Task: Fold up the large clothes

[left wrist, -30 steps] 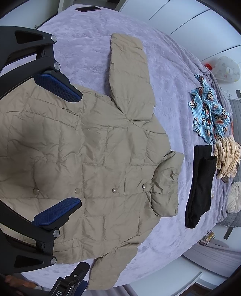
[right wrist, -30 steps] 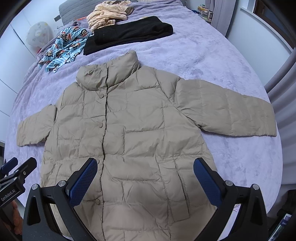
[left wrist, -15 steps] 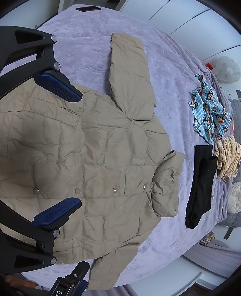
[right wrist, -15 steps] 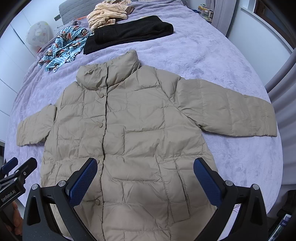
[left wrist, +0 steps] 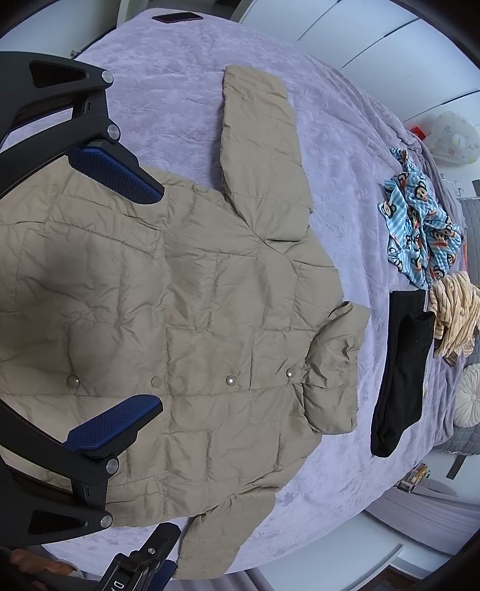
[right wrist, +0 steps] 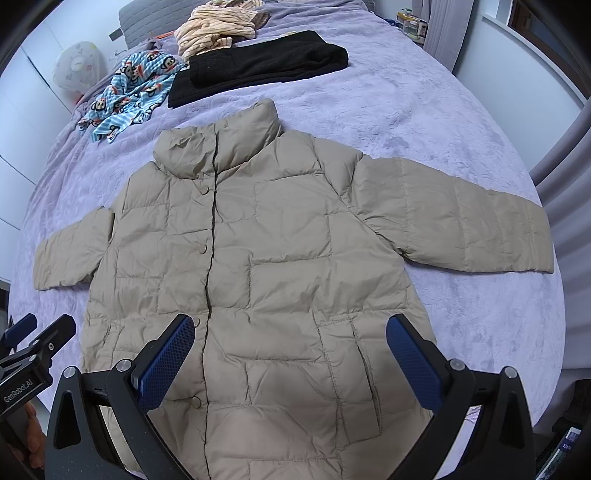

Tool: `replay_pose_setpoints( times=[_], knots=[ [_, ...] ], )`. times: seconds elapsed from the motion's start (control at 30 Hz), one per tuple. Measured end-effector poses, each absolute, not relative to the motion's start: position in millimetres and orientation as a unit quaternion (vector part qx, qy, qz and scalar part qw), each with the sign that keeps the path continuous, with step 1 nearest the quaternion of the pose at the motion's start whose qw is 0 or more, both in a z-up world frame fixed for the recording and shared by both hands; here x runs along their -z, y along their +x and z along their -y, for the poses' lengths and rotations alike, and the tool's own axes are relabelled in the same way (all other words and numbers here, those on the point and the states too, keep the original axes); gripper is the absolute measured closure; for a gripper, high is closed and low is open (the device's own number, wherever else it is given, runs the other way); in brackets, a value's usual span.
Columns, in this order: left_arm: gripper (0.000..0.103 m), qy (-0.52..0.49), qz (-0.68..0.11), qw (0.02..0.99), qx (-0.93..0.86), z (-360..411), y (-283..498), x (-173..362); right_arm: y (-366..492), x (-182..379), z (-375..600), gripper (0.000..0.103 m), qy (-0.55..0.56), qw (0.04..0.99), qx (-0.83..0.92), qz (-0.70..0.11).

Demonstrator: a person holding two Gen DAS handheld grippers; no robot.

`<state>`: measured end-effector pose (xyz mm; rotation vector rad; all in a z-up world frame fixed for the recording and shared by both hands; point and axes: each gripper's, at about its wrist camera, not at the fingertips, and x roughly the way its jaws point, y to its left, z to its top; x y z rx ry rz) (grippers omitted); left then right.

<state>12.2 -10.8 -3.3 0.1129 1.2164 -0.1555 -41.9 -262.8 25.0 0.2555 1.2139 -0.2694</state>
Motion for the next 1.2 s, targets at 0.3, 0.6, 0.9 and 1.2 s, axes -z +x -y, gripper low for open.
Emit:
replay_pose_setpoints(
  times=[0.3, 0.6, 0.9, 1.2],
  knots=[
    [0.0, 0.052, -0.571, 0.816, 0.072, 9.7, 11.0, 5.4, -41.8, -25.1, 262.6, 0.0, 0.12, 0.805, 0.125, -0.567],
    [0.0, 0.052, -0.571, 0.816, 0.072, 9.4, 11.0, 5.5, -41.3, -24.7, 262.4, 0.0, 0.121, 0.805, 0.124, -0.568],
    [0.0, 0.053, -0.571, 0.816, 0.072, 9.8, 11.7, 4.9, -40.9, -24.7, 262.3, 0.0, 0.121, 0.805, 0.124, -0.568],
    [0.0, 0.053, -0.571, 0.816, 0.072, 8.9, 10.7, 6.0, -40.5, -24.9, 262.5, 0.0, 0.121, 0.805, 0.123, -0.568]
  ],
)
